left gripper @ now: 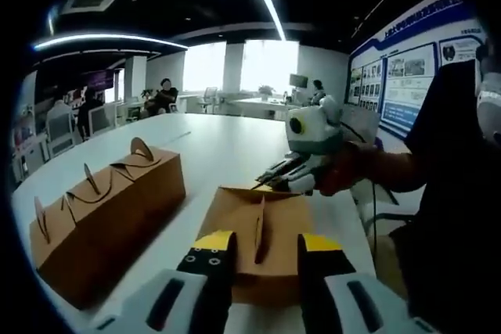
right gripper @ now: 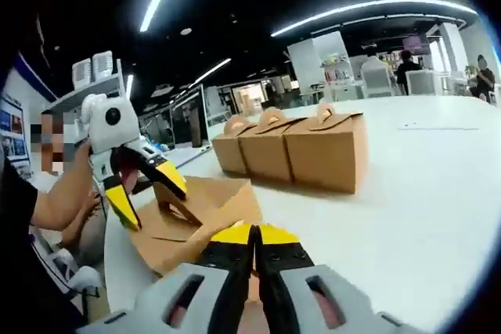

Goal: Pick up one paper box from the group, open the paper box, and remove the item inside

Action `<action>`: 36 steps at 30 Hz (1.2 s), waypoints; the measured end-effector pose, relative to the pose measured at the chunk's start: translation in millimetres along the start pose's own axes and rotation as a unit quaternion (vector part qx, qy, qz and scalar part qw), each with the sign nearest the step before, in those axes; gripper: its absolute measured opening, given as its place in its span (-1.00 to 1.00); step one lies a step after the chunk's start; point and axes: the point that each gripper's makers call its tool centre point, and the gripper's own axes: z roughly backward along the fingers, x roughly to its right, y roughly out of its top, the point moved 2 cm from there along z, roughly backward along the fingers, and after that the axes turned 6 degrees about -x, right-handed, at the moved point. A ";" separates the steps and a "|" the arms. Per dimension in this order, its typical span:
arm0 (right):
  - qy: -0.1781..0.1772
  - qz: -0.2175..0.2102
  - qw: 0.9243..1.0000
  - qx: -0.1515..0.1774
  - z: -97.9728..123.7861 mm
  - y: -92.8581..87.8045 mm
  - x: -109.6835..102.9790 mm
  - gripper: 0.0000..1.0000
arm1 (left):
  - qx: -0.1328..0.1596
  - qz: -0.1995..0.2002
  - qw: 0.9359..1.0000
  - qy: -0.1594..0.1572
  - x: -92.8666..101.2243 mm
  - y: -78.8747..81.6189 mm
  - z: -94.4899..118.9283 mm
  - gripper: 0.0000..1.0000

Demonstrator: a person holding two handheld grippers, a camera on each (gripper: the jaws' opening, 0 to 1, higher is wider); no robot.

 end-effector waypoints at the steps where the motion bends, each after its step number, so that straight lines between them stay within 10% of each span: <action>1: 0.004 -0.011 1.000 0.006 0.4 0.3 0.1 -0.94 | 0.000 0.001 1.000 0.000 0.0 0.2 -0.2 -0.34; 21: 0.052 0.022 0.991 0.124 54.8 62.9 11.3 -0.88 | 0.010 0.010 0.999 0.039 -2.0 3.3 -5.3 -0.41; 26: 0.075 0.061 0.983 0.158 75.4 74.0 -3.5 -0.74 | 0.026 -0.022 0.995 0.096 -11.4 7.9 7.6 -0.23; 30: 0.106 0.109 0.977 0.147 89.4 72.8 -24.0 -0.61 | 0.151 -0.001 0.969 0.197 -11.9 39.3 46.0 -0.16; 33: 0.109 0.170 0.972 0.123 94.7 67.9 -34.9 -0.55 | 0.245 0.030 0.936 0.250 1.2 52.1 72.6 -0.16; 36: 0.106 0.214 0.966 0.095 96.3 60.6 -43.2 -0.45 | 0.281 0.053 0.901 0.327 9.8 46.5 92.1 -0.19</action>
